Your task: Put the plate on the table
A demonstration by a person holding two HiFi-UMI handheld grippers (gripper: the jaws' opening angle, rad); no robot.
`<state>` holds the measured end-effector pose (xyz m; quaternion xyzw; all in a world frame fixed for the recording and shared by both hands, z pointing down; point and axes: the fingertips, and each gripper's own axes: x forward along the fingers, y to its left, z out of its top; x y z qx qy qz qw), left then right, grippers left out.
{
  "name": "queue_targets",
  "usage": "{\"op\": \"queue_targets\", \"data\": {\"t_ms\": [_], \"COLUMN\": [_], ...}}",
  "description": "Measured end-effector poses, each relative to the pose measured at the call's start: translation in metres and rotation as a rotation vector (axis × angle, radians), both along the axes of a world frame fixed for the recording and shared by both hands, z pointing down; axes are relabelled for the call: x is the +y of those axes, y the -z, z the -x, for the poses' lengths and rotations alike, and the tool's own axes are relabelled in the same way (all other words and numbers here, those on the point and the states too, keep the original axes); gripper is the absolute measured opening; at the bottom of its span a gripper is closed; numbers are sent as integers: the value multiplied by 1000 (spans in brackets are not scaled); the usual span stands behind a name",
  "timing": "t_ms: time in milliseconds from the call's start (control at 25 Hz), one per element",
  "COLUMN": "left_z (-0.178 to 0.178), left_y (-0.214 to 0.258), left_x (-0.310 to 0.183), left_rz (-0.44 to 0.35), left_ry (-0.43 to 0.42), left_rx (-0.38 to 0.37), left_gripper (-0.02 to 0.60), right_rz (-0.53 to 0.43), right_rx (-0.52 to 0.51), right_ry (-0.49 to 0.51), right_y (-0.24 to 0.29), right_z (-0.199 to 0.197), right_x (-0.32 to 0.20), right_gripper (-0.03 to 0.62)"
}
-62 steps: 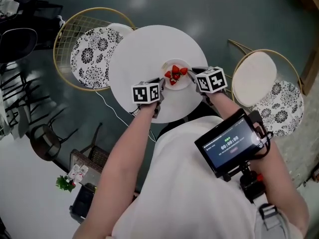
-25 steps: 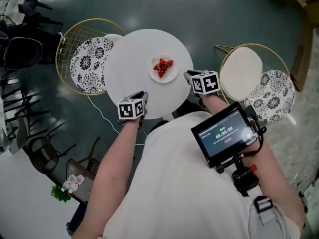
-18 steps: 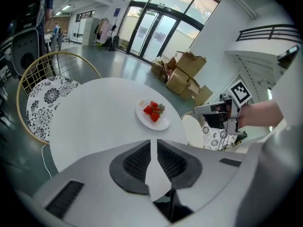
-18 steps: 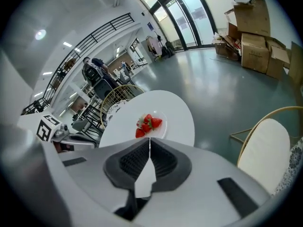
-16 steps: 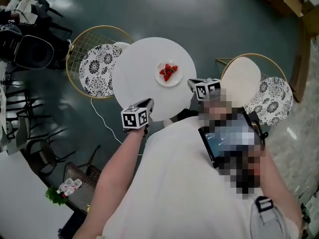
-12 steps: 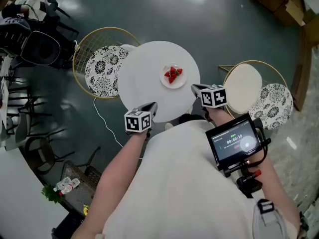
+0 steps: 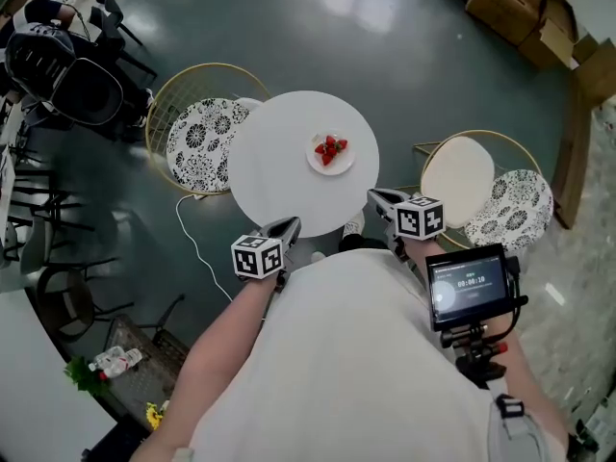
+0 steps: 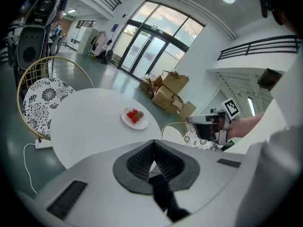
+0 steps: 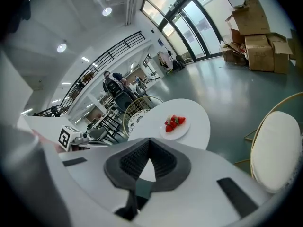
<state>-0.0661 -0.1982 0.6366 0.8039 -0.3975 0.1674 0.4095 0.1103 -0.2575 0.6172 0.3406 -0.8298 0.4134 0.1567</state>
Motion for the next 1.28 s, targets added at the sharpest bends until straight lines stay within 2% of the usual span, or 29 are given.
{"op": "queue_targets", "data": {"t_ms": [360,560,960,1280], "left_z": [2,19,27,22], "left_y": [16,13,10,5], "left_x": [14,35,49,46], "left_rz": [-49,-71,-45,-31], "left_ry": [-29,-26,-15,-41], "left_rx": [21,36,77,90], "left_gripper": [5,5,5,5], "right_rz": [6,-7,4,5], "right_rx": [-24,-28,-25,-3], "right_ry": [-23,-35,-48,-73], "right_y": [3,4,5,3], "right_z": [11,33,46,37], "right_x": [36,62,75,76], "right_gripper": [5,5,5,5]}}
